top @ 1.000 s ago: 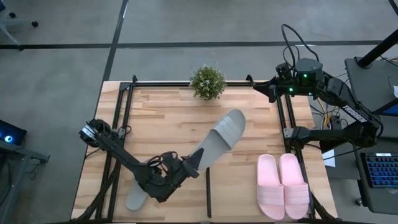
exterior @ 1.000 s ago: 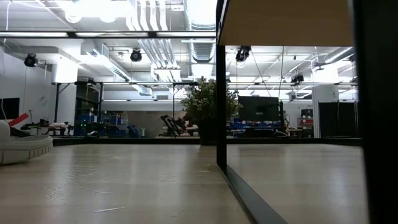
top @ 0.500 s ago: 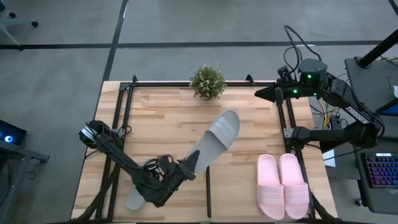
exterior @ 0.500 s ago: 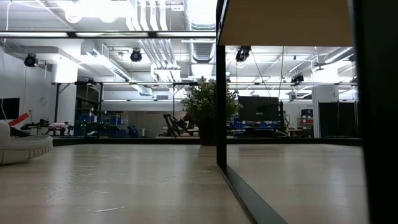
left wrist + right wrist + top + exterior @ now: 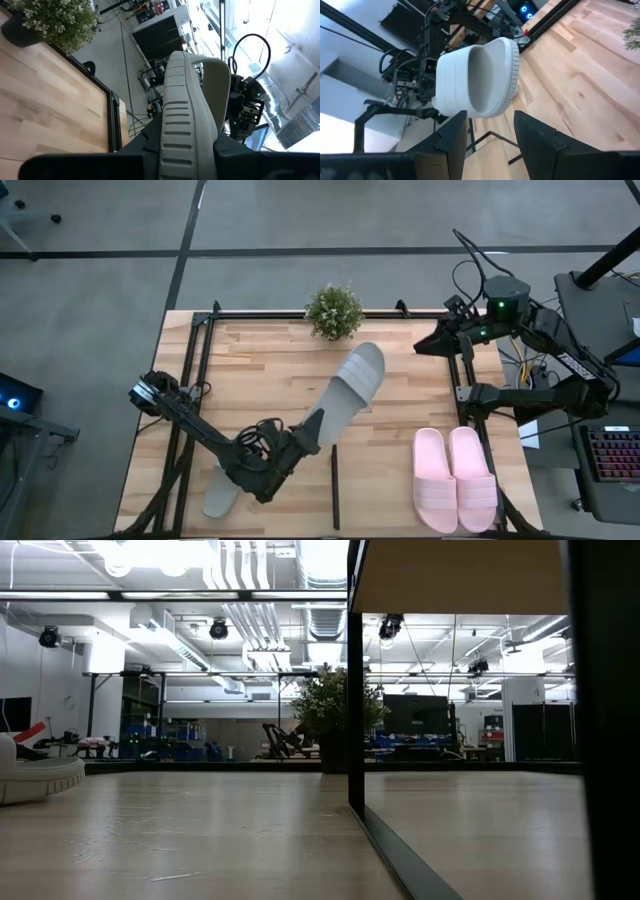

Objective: Pick and place slides into the shelf
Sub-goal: Put the top gray slide on the shelf

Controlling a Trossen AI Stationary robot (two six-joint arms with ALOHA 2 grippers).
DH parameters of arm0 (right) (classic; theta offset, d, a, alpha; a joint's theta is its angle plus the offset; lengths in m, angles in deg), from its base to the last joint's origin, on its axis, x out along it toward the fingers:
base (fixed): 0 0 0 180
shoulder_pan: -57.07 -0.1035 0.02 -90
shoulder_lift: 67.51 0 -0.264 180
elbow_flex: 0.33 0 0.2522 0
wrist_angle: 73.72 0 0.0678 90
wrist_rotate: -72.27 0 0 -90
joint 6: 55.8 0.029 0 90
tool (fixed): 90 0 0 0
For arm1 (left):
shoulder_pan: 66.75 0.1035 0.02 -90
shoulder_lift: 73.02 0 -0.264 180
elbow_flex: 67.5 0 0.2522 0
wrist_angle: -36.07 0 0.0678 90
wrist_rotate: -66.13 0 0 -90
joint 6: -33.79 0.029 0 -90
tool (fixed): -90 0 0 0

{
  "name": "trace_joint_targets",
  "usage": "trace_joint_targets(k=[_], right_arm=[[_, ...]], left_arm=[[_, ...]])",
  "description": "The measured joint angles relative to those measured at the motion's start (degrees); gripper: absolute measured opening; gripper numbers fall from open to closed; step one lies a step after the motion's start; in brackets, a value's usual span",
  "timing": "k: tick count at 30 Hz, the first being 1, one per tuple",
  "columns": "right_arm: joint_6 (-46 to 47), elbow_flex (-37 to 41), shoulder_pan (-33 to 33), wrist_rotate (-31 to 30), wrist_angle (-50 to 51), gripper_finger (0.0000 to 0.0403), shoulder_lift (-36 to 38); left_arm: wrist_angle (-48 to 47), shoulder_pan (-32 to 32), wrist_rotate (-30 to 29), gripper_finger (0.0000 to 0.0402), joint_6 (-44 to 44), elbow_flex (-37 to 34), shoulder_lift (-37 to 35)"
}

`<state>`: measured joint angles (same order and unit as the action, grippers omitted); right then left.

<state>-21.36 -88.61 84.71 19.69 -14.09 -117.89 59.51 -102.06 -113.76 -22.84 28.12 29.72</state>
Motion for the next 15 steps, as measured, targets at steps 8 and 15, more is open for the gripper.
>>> trace_joint_targets(k=[8,15], right_arm=[[1.8,4.0,0.0,0.9,-5.5,0.0153,0.0],[6.9,9.6,0.0,3.6,-16.3,0.0153,0.1]], left_arm=[[-0.1,0.1,3.6,0.0042,0.2,1.8,0.0],[-0.1,0.1,6.4,0.0042,3.2,3.1,0.0]])
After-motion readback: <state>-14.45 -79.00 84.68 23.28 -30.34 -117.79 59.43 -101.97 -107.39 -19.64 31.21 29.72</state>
